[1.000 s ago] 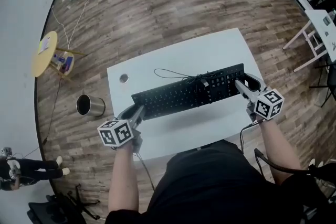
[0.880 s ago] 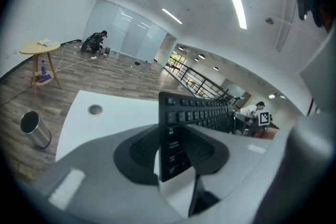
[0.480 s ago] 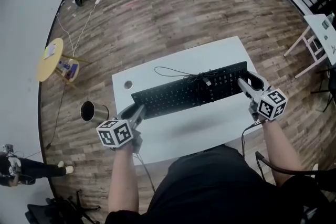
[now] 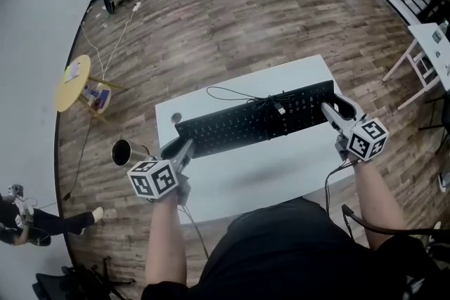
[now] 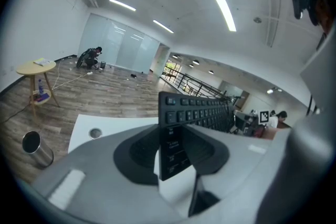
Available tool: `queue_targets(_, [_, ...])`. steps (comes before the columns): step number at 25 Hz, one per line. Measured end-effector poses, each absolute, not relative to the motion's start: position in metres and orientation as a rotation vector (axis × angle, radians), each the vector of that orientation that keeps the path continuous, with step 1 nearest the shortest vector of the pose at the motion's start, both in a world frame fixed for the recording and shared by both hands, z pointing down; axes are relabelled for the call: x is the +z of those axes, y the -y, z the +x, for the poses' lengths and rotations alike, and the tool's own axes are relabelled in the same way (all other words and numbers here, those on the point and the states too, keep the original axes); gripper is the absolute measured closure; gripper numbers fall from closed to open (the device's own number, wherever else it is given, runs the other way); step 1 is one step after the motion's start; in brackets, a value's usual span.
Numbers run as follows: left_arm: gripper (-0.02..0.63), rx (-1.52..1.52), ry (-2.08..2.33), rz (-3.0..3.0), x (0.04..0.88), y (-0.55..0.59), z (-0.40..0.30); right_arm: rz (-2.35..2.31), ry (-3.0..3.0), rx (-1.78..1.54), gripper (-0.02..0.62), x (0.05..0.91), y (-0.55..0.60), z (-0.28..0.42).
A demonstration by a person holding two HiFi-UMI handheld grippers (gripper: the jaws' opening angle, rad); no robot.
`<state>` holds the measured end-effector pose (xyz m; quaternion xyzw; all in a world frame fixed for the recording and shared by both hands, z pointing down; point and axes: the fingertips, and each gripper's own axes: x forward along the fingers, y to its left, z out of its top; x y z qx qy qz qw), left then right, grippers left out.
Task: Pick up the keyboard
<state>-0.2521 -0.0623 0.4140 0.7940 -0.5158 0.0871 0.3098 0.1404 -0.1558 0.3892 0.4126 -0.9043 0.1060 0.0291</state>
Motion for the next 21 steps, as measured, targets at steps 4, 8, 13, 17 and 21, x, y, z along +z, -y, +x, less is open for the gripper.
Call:
queue_targets(4, [0.469, 0.234, 1.356, 2.095, 0.413, 0.066, -0.251, 1.279, 2.788, 0.326, 0.417, 0.386, 0.159, 0.141])
queue_targets(8, [0.468, 0.243, 1.352, 2.097, 0.408, 0.072, -0.251, 1.293, 2.782, 0.331, 0.417, 0.382, 0.163, 0.143])
queue_targets(13, [0.469, 0.248, 1.344, 2.108, 0.413, 0.073, -0.250, 1.309, 2.780, 0.326, 0.417, 0.387, 0.161, 0.145])
queue_targets(17, [0.468, 0.257, 1.338, 2.116, 0.411, 0.079, -0.247, 1.321, 2.774, 0.327, 0.417, 0.386, 0.163, 0.147])
queue_targets(21, [0.468, 0.260, 1.331, 2.119, 0.413, 0.078, -0.246, 1.326, 2.772, 0.331, 0.417, 0.388, 0.161, 0.149])
